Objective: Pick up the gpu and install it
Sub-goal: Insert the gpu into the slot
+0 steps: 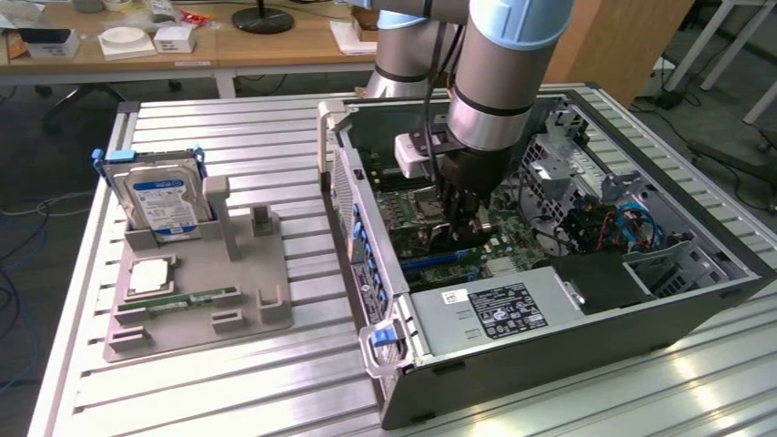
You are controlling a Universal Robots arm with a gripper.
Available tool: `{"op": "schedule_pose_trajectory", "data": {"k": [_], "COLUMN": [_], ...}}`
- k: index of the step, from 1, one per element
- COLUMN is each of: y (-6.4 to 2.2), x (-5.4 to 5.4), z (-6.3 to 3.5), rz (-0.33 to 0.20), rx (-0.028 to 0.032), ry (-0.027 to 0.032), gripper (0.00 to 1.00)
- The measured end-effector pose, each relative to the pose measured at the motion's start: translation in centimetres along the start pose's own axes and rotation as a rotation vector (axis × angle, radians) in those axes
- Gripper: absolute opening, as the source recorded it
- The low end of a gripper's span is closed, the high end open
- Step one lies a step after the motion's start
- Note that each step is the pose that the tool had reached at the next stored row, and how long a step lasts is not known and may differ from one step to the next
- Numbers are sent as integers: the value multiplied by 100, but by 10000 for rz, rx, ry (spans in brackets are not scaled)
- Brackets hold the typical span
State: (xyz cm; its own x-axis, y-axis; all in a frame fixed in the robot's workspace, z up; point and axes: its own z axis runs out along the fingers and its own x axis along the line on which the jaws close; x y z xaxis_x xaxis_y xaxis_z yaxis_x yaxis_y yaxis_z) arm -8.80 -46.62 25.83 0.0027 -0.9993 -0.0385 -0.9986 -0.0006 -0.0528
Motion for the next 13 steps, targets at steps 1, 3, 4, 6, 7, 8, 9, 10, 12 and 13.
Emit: {"op": "schedule_pose_trajectory", "data": {"k": [1, 3, 4, 6, 7, 8, 9, 10, 12, 13], "y": [0, 0, 0, 1, 1, 2, 5, 10, 23, 28], "x": [0, 0, 0, 1, 1, 1, 2, 2, 1, 1], "z": [0, 0, 2, 19, 24, 26, 28, 31, 34, 35], "rz": [0, 0, 0, 0, -1, 0, 1, 3, 0, 0], "rx": [1, 0, 0, 1, 1, -1, -1, 0, 1, 1], "ry": [0, 0, 0, -2, 0, 1, 3, 2, -1, -1], "gripper": [26, 26, 26, 26, 26, 26, 26, 26, 26, 26]}}
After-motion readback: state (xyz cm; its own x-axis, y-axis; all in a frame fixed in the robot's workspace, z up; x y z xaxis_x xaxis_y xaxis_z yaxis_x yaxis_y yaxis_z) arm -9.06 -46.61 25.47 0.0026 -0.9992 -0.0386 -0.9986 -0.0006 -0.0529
